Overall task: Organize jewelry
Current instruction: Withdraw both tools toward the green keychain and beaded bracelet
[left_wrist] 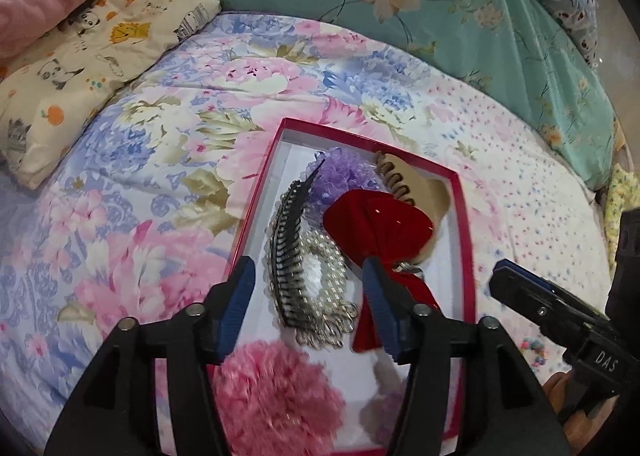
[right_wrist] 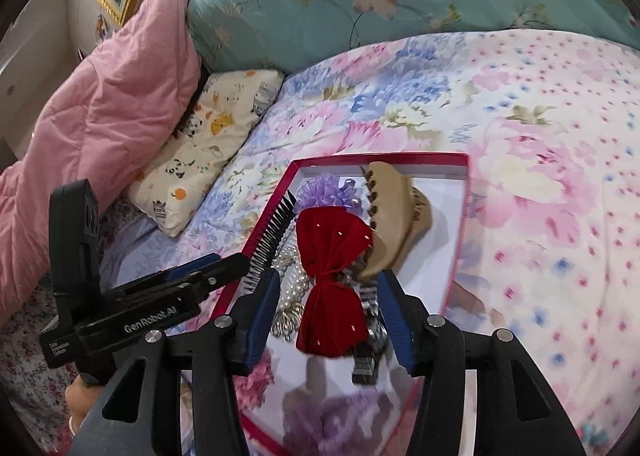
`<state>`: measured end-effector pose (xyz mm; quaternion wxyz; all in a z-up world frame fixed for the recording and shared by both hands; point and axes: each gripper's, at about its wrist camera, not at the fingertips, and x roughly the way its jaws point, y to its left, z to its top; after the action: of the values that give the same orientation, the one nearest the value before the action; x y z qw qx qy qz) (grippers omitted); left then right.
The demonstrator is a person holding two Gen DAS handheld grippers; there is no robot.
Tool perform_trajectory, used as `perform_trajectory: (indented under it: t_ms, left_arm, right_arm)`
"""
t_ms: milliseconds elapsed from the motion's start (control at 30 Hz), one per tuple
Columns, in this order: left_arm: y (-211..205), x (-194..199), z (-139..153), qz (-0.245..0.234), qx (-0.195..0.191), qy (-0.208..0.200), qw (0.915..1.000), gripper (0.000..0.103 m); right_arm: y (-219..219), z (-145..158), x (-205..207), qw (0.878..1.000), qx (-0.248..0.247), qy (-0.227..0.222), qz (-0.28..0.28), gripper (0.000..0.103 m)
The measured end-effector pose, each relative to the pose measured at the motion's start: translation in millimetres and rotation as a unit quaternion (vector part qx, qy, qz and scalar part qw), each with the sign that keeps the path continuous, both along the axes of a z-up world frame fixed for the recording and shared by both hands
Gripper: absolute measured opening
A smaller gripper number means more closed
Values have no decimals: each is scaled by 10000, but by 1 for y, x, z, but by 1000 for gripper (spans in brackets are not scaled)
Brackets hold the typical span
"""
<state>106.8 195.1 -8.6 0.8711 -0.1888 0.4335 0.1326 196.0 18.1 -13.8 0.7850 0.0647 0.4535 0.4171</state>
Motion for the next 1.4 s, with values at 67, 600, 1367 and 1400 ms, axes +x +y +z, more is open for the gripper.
perform_trajectory:
  t_ms: [67, 600, 1367, 1400]
  left_arm:
    - [-2, -9, 3, 28, -125, -29, 9999, 58]
    - [-46, -70, 7, -119, -580, -167, 9981, 64]
    - [-157, -106, -24, -1303, -586, 273, 9894, 64]
    - [-160, -107, -26, -1333, -578, 302, 9889, 64]
  right_arm:
    - [-13, 4, -5, 10000, 63, 15, -58, 53]
    - [-151, 12, -60, 9945, 99, 83, -1039, 64]
    - [-241, -26, -123, 9884, -249, 230, -1480, 66]
    - [-239, -26, -123, 9892, -281, 218, -1424, 66]
